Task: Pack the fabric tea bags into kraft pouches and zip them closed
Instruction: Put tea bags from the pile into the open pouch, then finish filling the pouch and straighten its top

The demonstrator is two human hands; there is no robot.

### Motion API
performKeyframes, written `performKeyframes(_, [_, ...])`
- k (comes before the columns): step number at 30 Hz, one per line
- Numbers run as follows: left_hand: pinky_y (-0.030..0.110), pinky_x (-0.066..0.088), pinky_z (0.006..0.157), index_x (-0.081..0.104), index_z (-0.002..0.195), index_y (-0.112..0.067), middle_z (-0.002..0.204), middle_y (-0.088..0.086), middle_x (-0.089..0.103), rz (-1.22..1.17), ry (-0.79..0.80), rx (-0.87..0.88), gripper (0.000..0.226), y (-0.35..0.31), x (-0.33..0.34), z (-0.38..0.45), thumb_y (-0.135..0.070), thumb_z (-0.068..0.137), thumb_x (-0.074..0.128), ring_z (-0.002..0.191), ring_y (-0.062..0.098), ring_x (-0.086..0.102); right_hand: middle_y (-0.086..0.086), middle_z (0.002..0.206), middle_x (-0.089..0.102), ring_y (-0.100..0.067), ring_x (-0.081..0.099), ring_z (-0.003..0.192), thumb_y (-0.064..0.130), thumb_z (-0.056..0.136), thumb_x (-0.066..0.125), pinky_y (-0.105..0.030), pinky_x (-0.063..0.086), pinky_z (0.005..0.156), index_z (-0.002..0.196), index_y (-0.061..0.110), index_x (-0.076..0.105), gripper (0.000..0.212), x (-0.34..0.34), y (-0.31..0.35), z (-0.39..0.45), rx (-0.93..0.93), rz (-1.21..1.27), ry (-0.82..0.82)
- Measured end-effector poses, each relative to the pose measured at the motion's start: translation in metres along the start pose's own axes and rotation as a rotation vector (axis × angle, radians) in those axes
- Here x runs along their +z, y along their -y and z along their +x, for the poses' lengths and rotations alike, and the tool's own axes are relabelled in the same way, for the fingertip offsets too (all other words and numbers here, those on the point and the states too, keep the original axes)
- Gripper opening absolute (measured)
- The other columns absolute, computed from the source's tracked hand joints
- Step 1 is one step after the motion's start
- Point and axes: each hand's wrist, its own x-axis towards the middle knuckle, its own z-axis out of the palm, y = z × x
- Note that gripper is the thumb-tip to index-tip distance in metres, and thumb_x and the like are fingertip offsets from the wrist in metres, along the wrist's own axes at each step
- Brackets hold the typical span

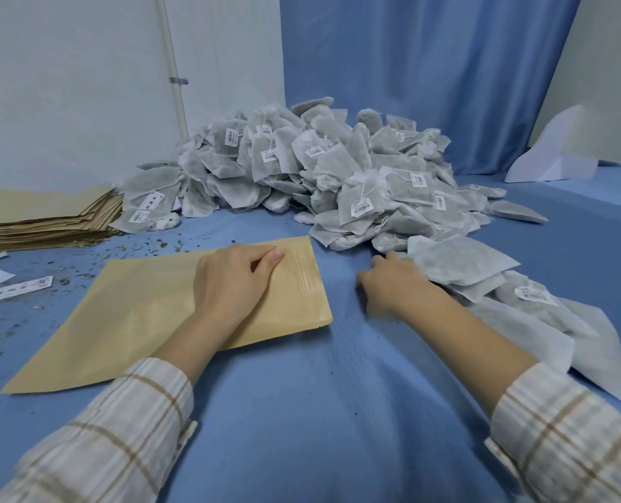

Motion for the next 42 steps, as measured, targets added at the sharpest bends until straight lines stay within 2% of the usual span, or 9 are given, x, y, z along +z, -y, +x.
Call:
performKeyframes(7, [0.031, 0.043, 0.081, 0.071, 0.106, -0.034, 0.106, -0.008, 0.07, -0.014, -0.003, 0.014, 0.03, 0.0, -0.002, -0.001, -0.047, 0.094, 0.046, 0.101, 0.019, 0.061, -0.009, 0.114, 0.06, -0.028, 0.053, 0.11, -0.003, 0.086, 0.048, -0.03, 0.036, 0.069, 0.11, 0.008, 0.059, 0.029, -0.007, 0.015, 0.008, 0.002, 0.01, -0.319])
performKeyframes(16, [0.034, 0.043, 0.081, 0.071, 0.105, -0.035, 0.096, -0.002, 0.072, -0.068, -0.056, -0.031, 0.031, 0.006, -0.009, 0.006, -0.048, 0.094, 0.045, 0.095, 0.025, 0.061, 0.008, 0.093, 0.07, -0.001, 0.054, 0.078, 0.019, 0.087, 0.058, 0.002, 0.032, 0.07, 0.098, 0.018, 0.069, 0.015, -0.021, 0.002, 0.011, 0.36, 1.295, -1.042])
performKeyframes(21, [0.041, 0.043, 0.092, 0.07, 0.108, -0.034, 0.108, -0.002, 0.07, -0.115, -0.119, -0.074, 0.033, 0.007, -0.015, 0.012, -0.05, 0.093, 0.045, 0.104, 0.025, 0.059, 0.009, 0.082, 0.066, -0.01, 0.064, 0.077, 0.016, 0.085, 0.064, -0.025, 0.053, 0.074, 0.098, 0.01, 0.068, 0.015, -0.009, 0.006, 0.015, 0.484, 1.915, -0.841])
performKeyframes(25, [0.034, 0.042, 0.09, 0.069, 0.107, -0.036, 0.108, -0.008, 0.069, -0.183, -0.164, -0.063, 0.032, 0.005, -0.018, 0.014, -0.051, 0.092, 0.046, 0.104, 0.017, 0.058, 0.0, 0.084, 0.068, -0.015, 0.064, 0.08, 0.012, 0.084, 0.065, -0.03, 0.054, 0.078, 0.09, 0.013, 0.068, 0.007, -0.008, 0.033, 0.015, 0.266, 1.832, -0.656])
performKeyframes(29, [0.021, 0.036, 0.073, 0.072, 0.101, -0.037, 0.1, -0.013, 0.071, -0.242, -0.14, 0.004, 0.026, -0.004, -0.015, 0.009, -0.049, 0.09, 0.052, 0.095, 0.009, 0.06, 0.005, 0.067, 0.056, -0.005, 0.051, 0.058, 0.016, 0.093, 0.049, -0.014, 0.043, 0.051, 0.073, 0.02, 0.057, 0.022, -0.024, 0.059, 0.019, 0.035, 1.765, -0.144])
performKeyframes(31, [0.018, 0.036, 0.073, 0.075, 0.096, -0.031, 0.095, -0.01, 0.073, -0.267, -0.118, 0.102, 0.02, -0.009, -0.012, 0.005, -0.041, 0.089, 0.059, 0.09, 0.009, 0.062, -0.008, 0.089, 0.061, -0.013, 0.056, 0.076, 0.02, 0.1, 0.037, -0.015, 0.048, 0.058, 0.096, 0.015, 0.059, 0.023, -0.029, 0.067, 0.021, -0.024, 1.842, 0.183])
performKeyframes(33, [0.017, 0.033, 0.075, 0.076, 0.091, -0.027, 0.09, -0.007, 0.074, -0.256, -0.116, 0.209, 0.016, -0.013, -0.01, 0.003, -0.036, 0.088, 0.063, 0.086, 0.011, 0.062, -0.018, 0.128, 0.053, -0.027, 0.052, 0.115, 0.017, 0.101, 0.035, -0.029, 0.047, 0.093, 0.127, 0.005, 0.049, 0.032, -0.019, 0.069, 0.031, -0.011, 1.584, 0.331])
performKeyframes(38, [0.021, 0.037, 0.078, 0.076, 0.09, -0.029, 0.088, -0.009, 0.073, -0.275, -0.114, 0.223, 0.019, -0.007, -0.014, 0.008, -0.039, 0.087, 0.06, 0.084, 0.006, 0.059, -0.02, 0.132, 0.049, -0.031, 0.046, 0.124, 0.014, 0.101, 0.032, -0.031, 0.038, 0.103, 0.129, 0.003, 0.045, 0.033, -0.024, 0.071, 0.037, -0.118, 1.257, 0.24])
performKeyframes(42, [0.015, 0.038, 0.073, 0.075, 0.094, -0.03, 0.094, -0.012, 0.073, -0.325, -0.124, 0.091, 0.018, 0.013, -0.019, 0.018, -0.039, 0.088, 0.06, 0.088, 0.002, 0.059, 0.003, 0.065, 0.044, -0.009, 0.047, 0.058, 0.009, 0.095, 0.041, -0.022, 0.037, 0.053, 0.067, 0.018, 0.042, 0.03, -0.032, 0.068, 0.05, -0.154, 1.188, -0.248])
